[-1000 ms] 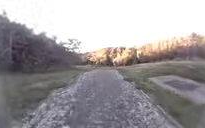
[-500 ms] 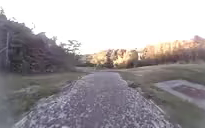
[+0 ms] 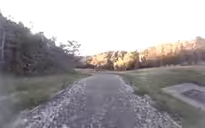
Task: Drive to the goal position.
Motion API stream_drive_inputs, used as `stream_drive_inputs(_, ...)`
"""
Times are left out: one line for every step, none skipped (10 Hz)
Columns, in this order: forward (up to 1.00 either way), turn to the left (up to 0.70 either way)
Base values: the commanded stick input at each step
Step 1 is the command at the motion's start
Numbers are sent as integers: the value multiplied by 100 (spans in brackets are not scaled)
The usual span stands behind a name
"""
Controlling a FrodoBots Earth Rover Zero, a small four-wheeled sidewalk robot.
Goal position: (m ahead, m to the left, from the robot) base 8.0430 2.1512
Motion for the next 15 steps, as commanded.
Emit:
stream_drive_inputs(100, -1)
stream_drive_inputs(100, -2)
stream_drive_inputs(100, -1)
stream_drive_inputs(100, 0)
stream_drive_inputs(100, -1)
stream_drive_inputs(100, -1)
stream_drive_inputs(100, 0)
stream_drive_inputs(100, -1)
stream_drive_inputs(100, -2)
stream_drive_inputs(100, -2)
stream_drive_inputs(100, 0)
stream_drive_inputs(100, 0)
stream_drive_inputs(100, 0)
stream_drive_inputs(100, 0)
stream_drive_inputs(100, 0)
